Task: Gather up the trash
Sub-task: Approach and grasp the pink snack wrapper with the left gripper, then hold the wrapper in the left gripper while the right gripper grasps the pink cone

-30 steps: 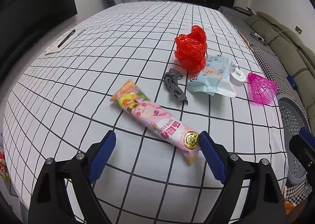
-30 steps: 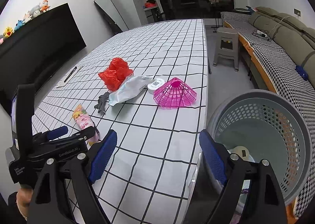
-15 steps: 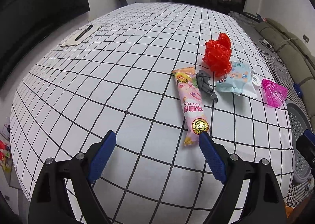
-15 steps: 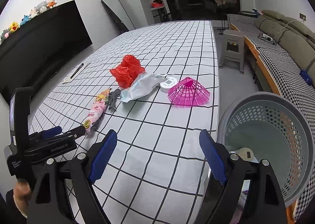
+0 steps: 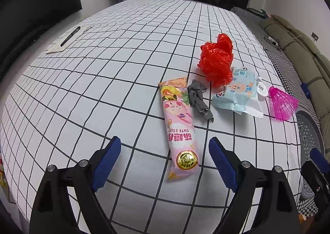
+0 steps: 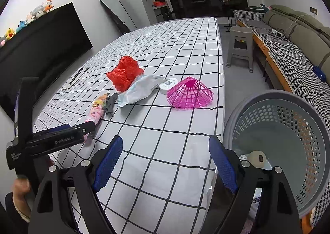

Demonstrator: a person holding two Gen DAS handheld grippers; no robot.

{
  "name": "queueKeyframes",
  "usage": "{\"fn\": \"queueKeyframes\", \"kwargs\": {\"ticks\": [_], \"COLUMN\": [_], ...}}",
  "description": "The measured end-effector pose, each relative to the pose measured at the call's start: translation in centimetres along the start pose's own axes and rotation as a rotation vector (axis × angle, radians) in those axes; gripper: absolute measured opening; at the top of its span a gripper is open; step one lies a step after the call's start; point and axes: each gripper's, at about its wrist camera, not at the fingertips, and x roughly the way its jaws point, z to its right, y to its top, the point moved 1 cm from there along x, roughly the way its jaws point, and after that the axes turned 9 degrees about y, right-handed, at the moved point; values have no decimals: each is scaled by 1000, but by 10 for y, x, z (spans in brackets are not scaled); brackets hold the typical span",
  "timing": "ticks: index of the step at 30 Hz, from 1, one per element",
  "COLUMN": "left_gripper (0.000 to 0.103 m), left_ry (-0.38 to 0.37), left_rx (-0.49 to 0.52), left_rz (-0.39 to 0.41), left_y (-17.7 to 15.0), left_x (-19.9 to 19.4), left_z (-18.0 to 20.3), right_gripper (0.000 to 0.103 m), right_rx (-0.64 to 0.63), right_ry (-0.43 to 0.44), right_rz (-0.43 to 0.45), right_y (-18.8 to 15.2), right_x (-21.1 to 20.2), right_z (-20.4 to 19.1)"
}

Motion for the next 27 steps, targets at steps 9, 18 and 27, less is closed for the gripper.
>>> {"fn": "queueKeyframes", "kwargs": {"ticks": [9,18,27], "left_gripper": [77,29,25], "left_ry": [22,-15,-14], "left_rx": [9,19,4], "left_rz": [-7,1,50], "left_y": [6,6,-2], "left_x": [16,16,-7], "left_z": [10,11,-1], "right_gripper": [82,82,82], "right_rx": [37,47,48], "right_ry": [-5,-9,-27], "right_rz": [-5,-11,-5], "right_y": [1,0,1], "right_x": [4,8,7], "right_z": [19,23,26]}}
